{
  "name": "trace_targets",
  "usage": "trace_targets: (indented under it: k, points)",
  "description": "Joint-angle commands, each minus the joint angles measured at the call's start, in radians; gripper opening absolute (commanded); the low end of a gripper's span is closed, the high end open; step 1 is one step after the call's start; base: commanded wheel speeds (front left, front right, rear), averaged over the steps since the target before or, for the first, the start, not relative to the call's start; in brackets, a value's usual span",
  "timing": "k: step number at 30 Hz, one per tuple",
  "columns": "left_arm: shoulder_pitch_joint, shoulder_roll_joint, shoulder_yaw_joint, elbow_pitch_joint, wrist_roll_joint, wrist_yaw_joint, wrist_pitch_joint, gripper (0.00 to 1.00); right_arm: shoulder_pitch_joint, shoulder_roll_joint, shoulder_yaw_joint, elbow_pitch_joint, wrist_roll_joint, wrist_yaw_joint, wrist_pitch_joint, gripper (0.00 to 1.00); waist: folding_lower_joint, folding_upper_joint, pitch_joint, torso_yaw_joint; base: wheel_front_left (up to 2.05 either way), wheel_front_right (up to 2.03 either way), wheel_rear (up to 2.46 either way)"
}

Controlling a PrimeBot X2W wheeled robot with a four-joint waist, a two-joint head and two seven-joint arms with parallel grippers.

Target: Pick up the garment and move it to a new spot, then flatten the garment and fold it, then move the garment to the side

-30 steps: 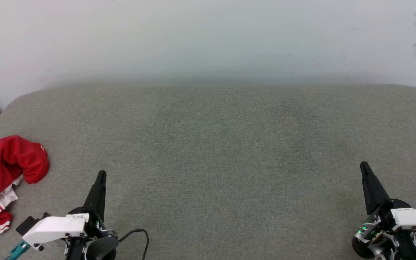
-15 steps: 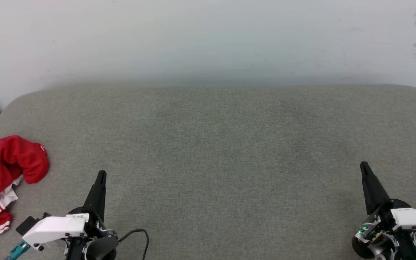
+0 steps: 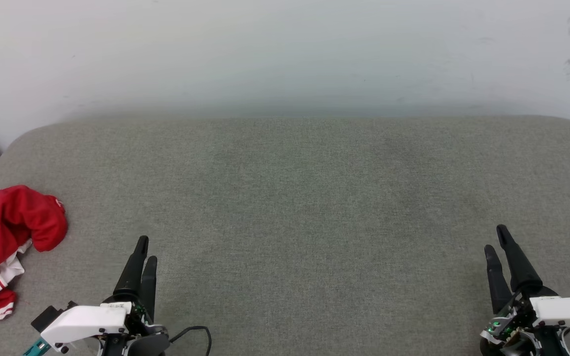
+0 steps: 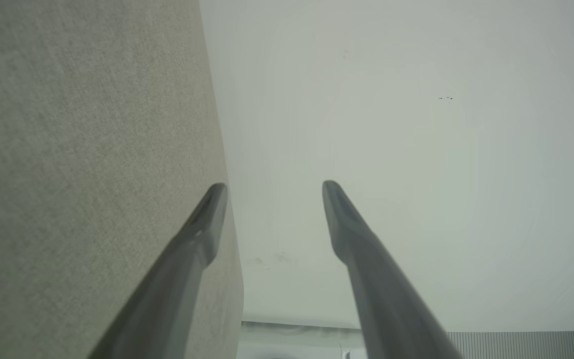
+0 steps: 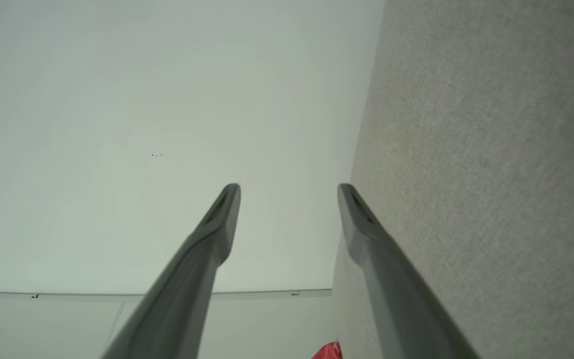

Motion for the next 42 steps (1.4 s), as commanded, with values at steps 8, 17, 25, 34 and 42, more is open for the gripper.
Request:
trace_targets:
  k: [8, 17, 25, 34, 42]
  points:
    - [-0.018, 0.002, -0.042, -0.056, 0.030, 0.000, -0.045, 1.00, 0.000, -0.001, 0.029, -0.051, -0.039, 0.000, -0.046, 1.00, 0.0000, 0.0000, 0.000, 0.001, 0.00, 0.00, 0.00]
    - [-0.015, 0.002, -0.056, -0.107, 0.140, 0.000, -0.085, 1.00, 0.009, -0.005, 0.043, -0.089, -0.152, 0.000, -0.087, 1.00, 0.0000, 0.0000, -0.002, 0.005, 0.00, 0.00, 0.00]
    - [-0.013, 0.002, -0.070, -0.139, 0.346, 0.000, -0.118, 1.00, 0.017, -0.025, 0.058, -0.129, -0.392, 0.000, -0.119, 1.00, 0.0000, 0.0000, -0.005, 0.009, 0.00, 0.00, 0.00]
    - [-0.013, 0.003, -0.089, -0.155, 0.580, 0.003, -0.151, 1.00, 0.026, -0.024, 0.070, -0.159, -0.670, 0.000, -0.152, 1.00, 0.0000, 0.0000, -0.006, 0.011, 0.00, 0.00, 0.00]
    - [-0.009, 0.003, -0.111, -0.152, 0.762, 0.008, -0.178, 1.00, 0.033, -0.013, 0.069, -0.179, -0.843, 0.000, -0.156, 1.00, 0.0000, 0.0000, -0.007, 0.013, 0.00, 0.00, 0.00]
